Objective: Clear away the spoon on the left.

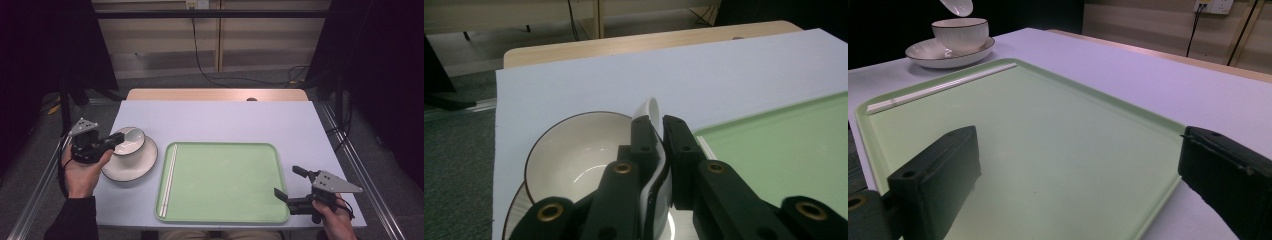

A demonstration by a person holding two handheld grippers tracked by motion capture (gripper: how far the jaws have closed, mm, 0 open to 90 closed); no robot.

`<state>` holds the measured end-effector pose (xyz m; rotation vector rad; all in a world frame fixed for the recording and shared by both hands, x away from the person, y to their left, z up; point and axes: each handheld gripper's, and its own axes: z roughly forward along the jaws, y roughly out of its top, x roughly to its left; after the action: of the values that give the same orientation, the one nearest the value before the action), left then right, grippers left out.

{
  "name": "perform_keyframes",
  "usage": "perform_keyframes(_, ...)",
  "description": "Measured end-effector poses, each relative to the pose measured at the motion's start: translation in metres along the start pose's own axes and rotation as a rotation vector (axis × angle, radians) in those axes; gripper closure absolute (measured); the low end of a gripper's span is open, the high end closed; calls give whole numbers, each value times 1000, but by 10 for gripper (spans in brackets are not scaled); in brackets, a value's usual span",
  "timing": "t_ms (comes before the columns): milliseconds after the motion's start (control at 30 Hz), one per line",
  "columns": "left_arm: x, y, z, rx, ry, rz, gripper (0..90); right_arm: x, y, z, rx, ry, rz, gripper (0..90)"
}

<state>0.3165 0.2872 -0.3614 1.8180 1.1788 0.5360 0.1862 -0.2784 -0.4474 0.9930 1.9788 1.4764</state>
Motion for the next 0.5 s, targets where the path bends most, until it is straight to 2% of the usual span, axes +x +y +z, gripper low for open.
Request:
perform_keyframes(167, -5, 1, 1, -11, -10, -4, 843, 0, 0, 0, -2, 0, 3, 31)
perform_keyframes(300, -11, 3, 2, -11, -23, 11, 844, 0, 0, 0, -1, 2, -1, 31)
perform_keyframes(400, -19, 3, 7, 2, -36, 40, 843, 0, 0, 0, -1, -1, -2, 31)
perform_keyframes(500, -23, 3, 10, 3, -45, 42, 843, 0, 0, 0, -1, -2, -4, 31)
